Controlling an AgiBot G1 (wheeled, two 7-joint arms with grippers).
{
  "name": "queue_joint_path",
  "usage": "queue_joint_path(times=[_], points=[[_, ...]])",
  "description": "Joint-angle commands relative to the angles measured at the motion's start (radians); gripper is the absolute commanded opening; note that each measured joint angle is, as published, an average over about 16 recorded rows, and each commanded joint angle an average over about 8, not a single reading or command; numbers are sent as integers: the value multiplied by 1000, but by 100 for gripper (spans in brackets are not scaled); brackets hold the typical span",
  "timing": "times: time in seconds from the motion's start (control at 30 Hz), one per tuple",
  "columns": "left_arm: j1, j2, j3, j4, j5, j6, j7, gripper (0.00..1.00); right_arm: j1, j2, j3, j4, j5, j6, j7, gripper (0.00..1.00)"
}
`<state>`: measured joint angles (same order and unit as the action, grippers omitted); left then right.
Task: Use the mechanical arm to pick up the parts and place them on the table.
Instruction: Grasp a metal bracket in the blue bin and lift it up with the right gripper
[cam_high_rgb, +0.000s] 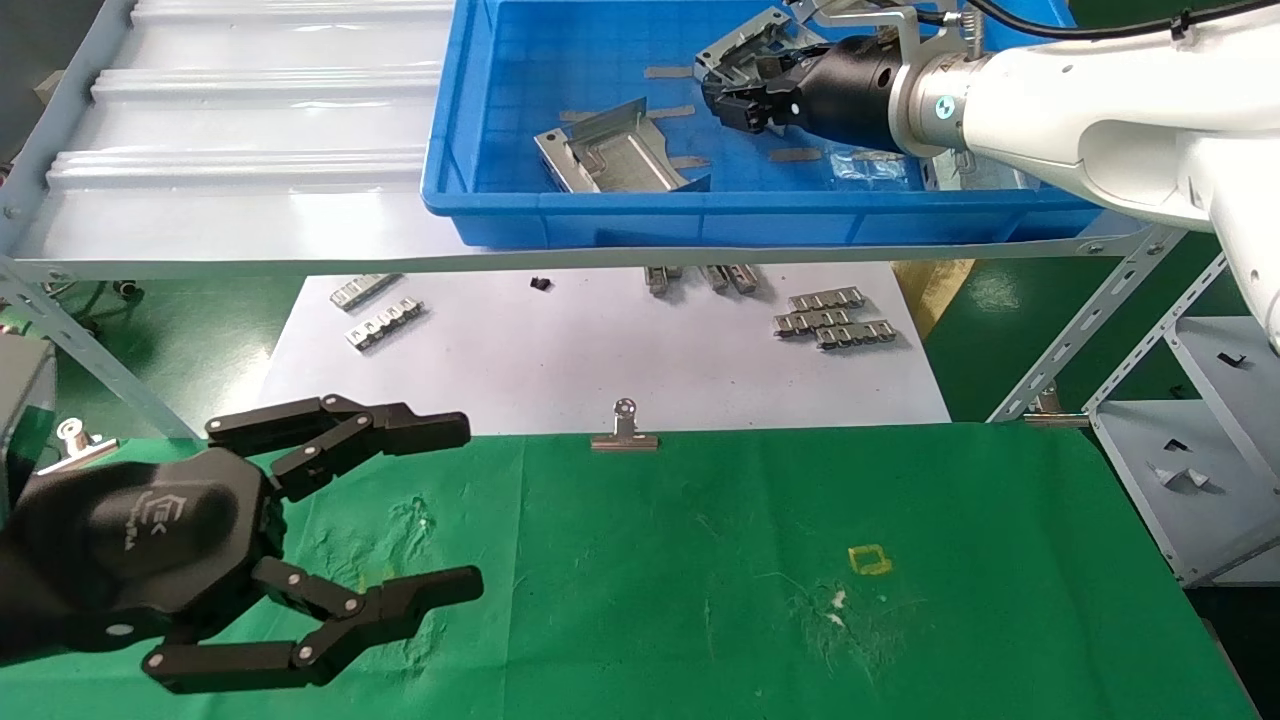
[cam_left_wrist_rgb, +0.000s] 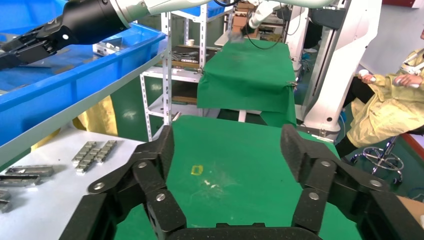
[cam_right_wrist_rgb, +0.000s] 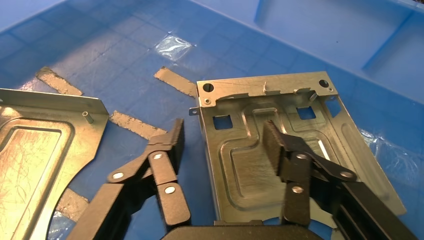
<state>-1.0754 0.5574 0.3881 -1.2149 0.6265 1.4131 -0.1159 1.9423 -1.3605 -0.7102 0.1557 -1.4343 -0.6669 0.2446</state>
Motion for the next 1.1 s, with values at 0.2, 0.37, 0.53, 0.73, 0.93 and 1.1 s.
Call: queue_joint_path(times=[0.2,0.37,0.53,0.73,0.93,1.1], points=[[0,0,0,0,0,0,0,100,-3,-1,-34,21,-2,2,14,0],[0,0,0,0,0,0,0,100,-4,-1,-59,37,-1,5,17,0],[0,0,0,0,0,0,0,100,-5,-1,-84,47,1,9,18,0],[0,0,0,0,0,0,0,100,-2,1,-104,62,18,6,11,0],[0,0,0,0,0,0,0,100,20,5,-108,79,53,-15,-17,0],[0,0,0,0,0,0,0,100,63,16,-105,85,82,-78,-70,0]])
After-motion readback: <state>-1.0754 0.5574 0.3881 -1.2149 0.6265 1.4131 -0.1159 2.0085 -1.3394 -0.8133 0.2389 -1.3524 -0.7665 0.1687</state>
